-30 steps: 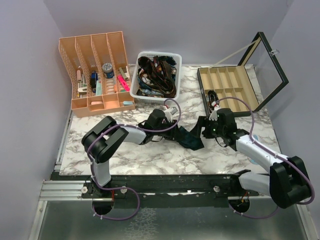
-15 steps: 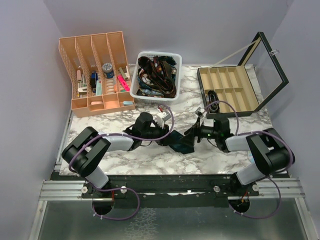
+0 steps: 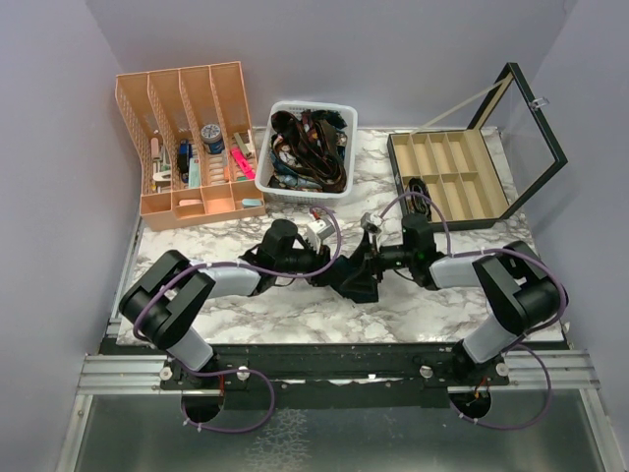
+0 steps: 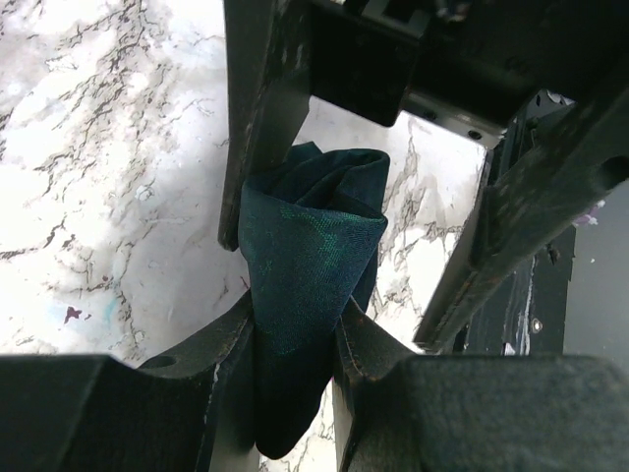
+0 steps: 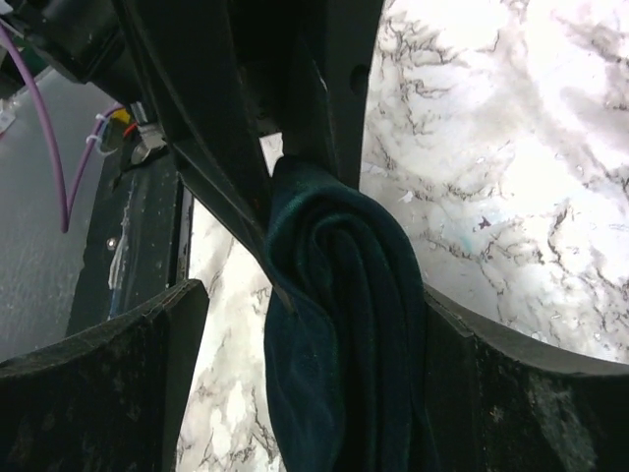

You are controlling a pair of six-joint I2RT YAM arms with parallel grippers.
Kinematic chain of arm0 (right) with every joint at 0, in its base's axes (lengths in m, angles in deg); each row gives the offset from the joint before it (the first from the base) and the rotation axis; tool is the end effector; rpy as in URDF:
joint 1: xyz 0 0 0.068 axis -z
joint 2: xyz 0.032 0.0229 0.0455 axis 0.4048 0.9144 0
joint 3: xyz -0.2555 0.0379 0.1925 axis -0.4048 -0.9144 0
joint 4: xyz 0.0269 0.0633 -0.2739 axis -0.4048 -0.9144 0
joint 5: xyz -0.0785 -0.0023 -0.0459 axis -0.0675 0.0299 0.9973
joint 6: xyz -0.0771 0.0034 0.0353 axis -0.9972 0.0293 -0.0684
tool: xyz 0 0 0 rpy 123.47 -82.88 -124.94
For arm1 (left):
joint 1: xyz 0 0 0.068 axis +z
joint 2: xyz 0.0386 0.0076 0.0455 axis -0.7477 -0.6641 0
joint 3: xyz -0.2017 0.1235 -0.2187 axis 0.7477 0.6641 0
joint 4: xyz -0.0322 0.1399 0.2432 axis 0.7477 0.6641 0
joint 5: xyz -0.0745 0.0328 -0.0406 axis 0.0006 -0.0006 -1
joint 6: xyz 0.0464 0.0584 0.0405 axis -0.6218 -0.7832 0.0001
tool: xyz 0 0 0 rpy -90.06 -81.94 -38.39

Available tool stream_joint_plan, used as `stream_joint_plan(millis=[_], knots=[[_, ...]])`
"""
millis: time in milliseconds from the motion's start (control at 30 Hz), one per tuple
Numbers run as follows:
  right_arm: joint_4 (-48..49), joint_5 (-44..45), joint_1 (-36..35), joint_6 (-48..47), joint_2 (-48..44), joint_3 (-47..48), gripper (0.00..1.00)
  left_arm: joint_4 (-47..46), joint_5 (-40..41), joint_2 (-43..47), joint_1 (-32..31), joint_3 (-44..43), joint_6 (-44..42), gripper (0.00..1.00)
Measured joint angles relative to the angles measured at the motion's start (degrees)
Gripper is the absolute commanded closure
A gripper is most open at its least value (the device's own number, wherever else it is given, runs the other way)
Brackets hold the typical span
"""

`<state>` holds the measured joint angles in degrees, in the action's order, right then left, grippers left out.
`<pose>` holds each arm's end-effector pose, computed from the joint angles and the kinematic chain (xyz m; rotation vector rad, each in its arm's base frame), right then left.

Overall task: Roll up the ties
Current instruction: Pick up the tie at the center of the board.

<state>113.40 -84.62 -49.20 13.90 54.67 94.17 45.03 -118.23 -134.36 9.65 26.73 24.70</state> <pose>0.2487 0.1909 0.1738 -1.0432 1.7087 1.4199 0.2356 -0.2480 0.1806 0.8535 1.9862 -1.2598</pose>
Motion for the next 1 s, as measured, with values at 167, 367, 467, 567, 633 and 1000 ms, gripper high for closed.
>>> stream_joint_plan(millis=[167, 367, 467, 567, 633, 1000], knots=[[-4.63, -0.04, -0.39, -3.06, 1.66, 0.96, 0.18, 0.04, -0.09, 1.14, 0.00, 0.00, -0.20, 1.00], [-6.49, -0.15, -0.72, -4.02, 2.25, 0.96, 0.41, 0.04, -0.09, 3.28, 0.07, 0.04, -0.28, 1.00], [-6.34, -0.17, -0.85, -3.58, 2.25, 0.94, 0.50, 0.04, -0.09, 3.54, 0.13, 0.15, -0.42, 1.00], [-5.35, -0.66, -0.87, -2.01, 2.25, 0.87, 0.61, 0.02, -0.09, 3.56, 0.20, 0.31, -0.44, 1.00], [-4.07, -0.98, -0.87, -0.59, 2.23, 0.55, 0.70, -0.02, -0.17, 3.58, 0.39, 0.31, -0.44, 1.00], [-6.84, -1.36, -0.87, -0.02, 1.97, 1.79, 1.00, 0.39, 0.59, 5.16, 0.44, 0.70, -0.42, 0.43]])
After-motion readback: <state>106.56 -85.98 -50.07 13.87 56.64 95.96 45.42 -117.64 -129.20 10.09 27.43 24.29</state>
